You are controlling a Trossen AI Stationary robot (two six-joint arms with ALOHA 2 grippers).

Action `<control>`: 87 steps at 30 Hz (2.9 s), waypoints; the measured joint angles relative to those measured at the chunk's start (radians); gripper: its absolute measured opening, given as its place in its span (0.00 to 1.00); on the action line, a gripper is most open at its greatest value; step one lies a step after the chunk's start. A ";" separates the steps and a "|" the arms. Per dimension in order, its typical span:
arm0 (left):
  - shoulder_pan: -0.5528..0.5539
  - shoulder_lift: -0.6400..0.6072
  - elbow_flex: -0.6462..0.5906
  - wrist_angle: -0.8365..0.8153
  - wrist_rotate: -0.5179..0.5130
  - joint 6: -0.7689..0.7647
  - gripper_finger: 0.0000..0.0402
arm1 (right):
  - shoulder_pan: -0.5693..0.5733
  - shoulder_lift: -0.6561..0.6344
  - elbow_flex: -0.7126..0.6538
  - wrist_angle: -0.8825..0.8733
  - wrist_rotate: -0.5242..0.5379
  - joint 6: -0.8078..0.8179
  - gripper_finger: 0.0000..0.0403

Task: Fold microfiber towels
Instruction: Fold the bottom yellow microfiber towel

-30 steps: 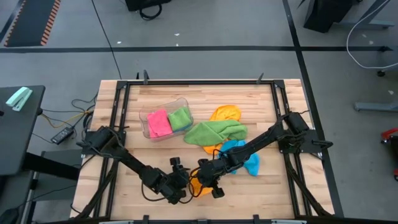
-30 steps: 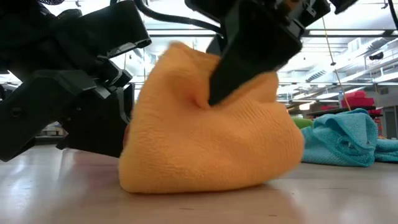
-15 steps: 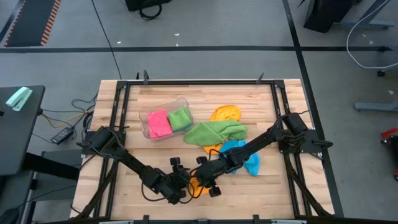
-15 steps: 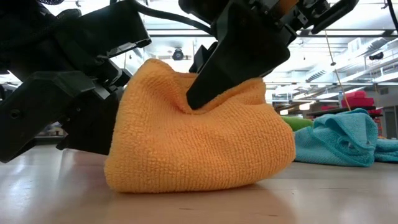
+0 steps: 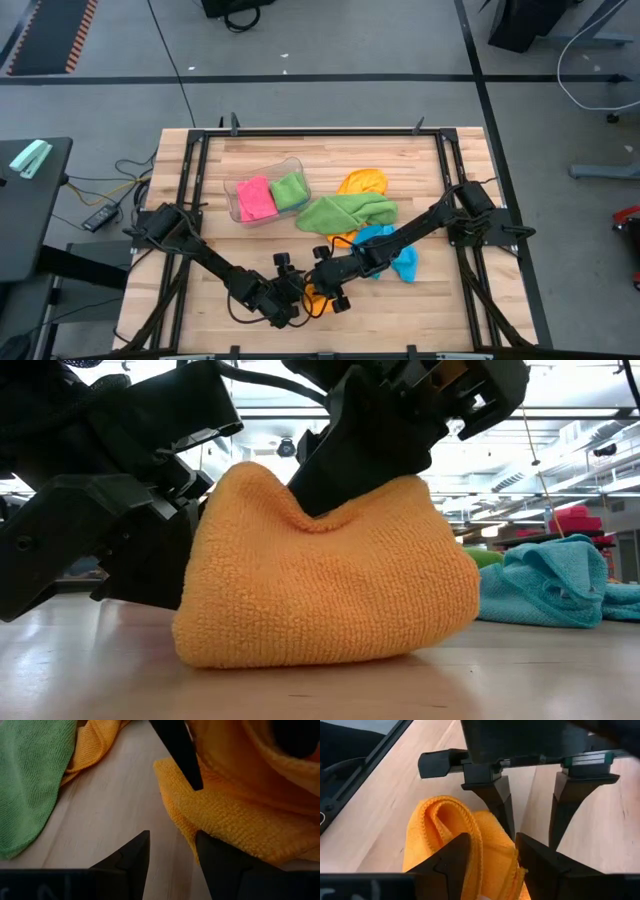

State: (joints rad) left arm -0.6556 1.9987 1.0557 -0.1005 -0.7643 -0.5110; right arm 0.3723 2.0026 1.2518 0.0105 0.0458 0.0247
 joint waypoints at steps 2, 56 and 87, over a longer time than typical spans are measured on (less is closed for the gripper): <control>0.000 0.000 0.000 0.000 0.000 0.000 0.43 | -0.004 0.000 0.000 -0.002 0.000 0.000 0.43; -0.005 -0.002 0.001 -0.018 0.001 -0.002 0.43 | 0.366 -0.043 0.000 -0.042 0.309 -0.004 0.48; -0.006 -0.001 0.001 -0.024 0.001 0.000 0.43 | 0.435 0.140 0.000 0.154 0.489 -0.144 0.63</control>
State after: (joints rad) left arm -0.6613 1.9973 1.0565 -0.1249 -0.7631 -0.5110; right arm 0.8074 2.1421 1.2518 0.1646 0.5347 -0.1189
